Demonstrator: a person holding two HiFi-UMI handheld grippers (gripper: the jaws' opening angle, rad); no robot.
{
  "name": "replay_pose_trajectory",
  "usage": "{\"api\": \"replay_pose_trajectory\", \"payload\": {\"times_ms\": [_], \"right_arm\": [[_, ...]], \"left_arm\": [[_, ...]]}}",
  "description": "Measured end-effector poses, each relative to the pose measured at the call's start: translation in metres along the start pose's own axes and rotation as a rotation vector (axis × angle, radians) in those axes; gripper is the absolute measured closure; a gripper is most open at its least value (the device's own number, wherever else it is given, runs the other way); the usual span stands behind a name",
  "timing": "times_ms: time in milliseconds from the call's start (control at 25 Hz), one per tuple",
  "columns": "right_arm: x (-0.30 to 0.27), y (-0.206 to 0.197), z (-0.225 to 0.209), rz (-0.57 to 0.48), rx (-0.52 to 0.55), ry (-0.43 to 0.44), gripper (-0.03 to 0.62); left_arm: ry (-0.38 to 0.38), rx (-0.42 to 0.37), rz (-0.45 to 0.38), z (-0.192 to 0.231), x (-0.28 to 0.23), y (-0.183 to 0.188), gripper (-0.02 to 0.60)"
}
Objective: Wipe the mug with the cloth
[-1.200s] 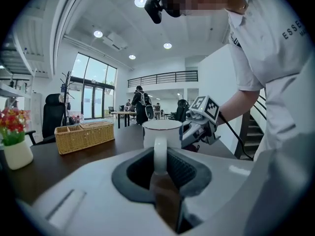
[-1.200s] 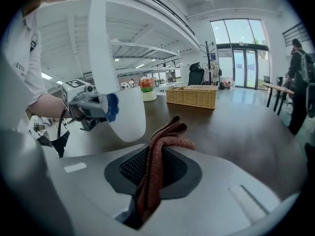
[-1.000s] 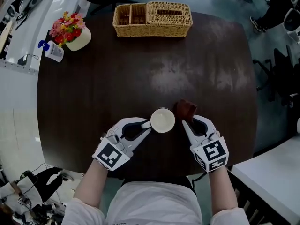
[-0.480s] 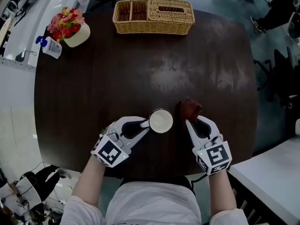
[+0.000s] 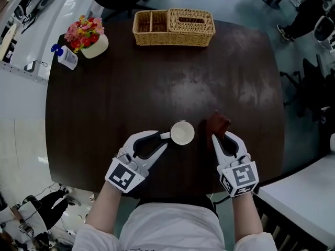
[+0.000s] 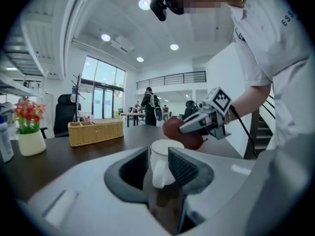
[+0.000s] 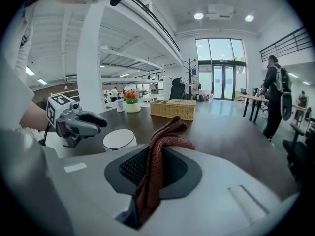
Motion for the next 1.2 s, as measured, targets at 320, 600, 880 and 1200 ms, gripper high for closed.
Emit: {"api": "replay_pose_trajectory", "payload": {"times_ms": [320,600,880,1200], "right_arm": [[0.06,0.009,0.053,-0.109,-0.003,-0.11,0.516],[0.124,0.006,0.078,-0.228,0.05,-0.121,0.516],[0.204,-0.04,0.101,-0.284,0.029,-0.047,0.516],[0.302,-0.084,0.127,-0.362,0.032,0.012,0.516]], "left_arm": [[0.401,0.092,-0.014,-0.02,0.065,0.074,0.581],[0.511,0.042,-0.031,-0.076,0.097,0.124,0.581],[0.543,0.008,-0.022,-0.171,0.11,0.158,0.581],[0.589,-0.031,0.032,-0.287,0.135,0.175,0.581]]}}
Point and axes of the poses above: the fingertips, and each gripper's own axes: x backward along the fingers, z to its left, y out of its top, the point moved 10 cm from there along x, backward along the fingers, and after that the axes turned 14 degrees about -x, right-handed, at the moved point
